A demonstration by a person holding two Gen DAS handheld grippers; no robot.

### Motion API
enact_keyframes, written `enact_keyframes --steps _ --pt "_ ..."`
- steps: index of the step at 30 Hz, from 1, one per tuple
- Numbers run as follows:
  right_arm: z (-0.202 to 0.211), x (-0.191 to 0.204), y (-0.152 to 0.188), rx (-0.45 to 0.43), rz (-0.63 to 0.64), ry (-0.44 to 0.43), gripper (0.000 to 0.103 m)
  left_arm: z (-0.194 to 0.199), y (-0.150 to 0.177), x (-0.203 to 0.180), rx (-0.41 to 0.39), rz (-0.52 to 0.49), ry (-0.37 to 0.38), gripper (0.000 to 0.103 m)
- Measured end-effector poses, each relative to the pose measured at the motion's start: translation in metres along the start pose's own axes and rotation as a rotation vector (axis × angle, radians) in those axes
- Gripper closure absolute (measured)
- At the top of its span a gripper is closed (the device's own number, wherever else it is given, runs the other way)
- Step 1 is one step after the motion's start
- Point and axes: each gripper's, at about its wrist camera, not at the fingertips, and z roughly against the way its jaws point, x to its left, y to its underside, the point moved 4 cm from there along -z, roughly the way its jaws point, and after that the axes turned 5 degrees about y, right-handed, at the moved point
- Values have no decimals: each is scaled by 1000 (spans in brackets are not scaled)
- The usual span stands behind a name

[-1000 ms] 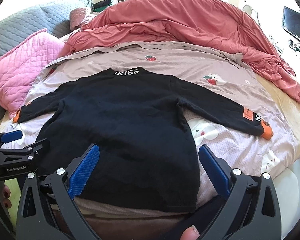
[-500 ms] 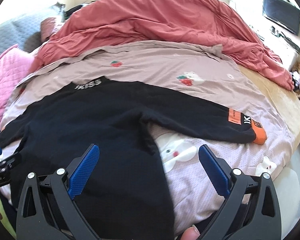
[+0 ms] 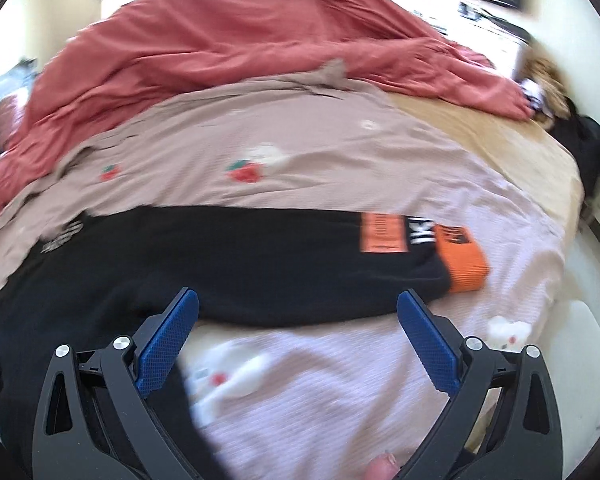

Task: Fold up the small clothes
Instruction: 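Move the right gripper to the orange-cuffed sleeve end and grasp it, then fold the held sleeve across the sweatshirt body with the right gripper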

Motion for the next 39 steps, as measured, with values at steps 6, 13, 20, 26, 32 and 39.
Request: enact_keyframes --steps 6,13,20,26,32,39 --pt "-33 -51 -10 30 -101 86 4 -22 -6 -17 33 -18 60 9" --pt "-67 -103 -15 70 -190 152 4 -45 -13 -39 35 -85 71 9" --pt "-103 -133 -16 150 -259 119 4 -71 -7 -31 67 -79 18 9" --pt "-120 -123 -19 176 -214 99 37 -84 -2 -20 85 -59 18 9" --pt "-105 -115 -33 64 -150 109 80 -85 -1 -18 66 -46 33 9" --pt "-43 -59 -73 -152 -44 21 85 -84 -1 -16 48 -28 48 9"
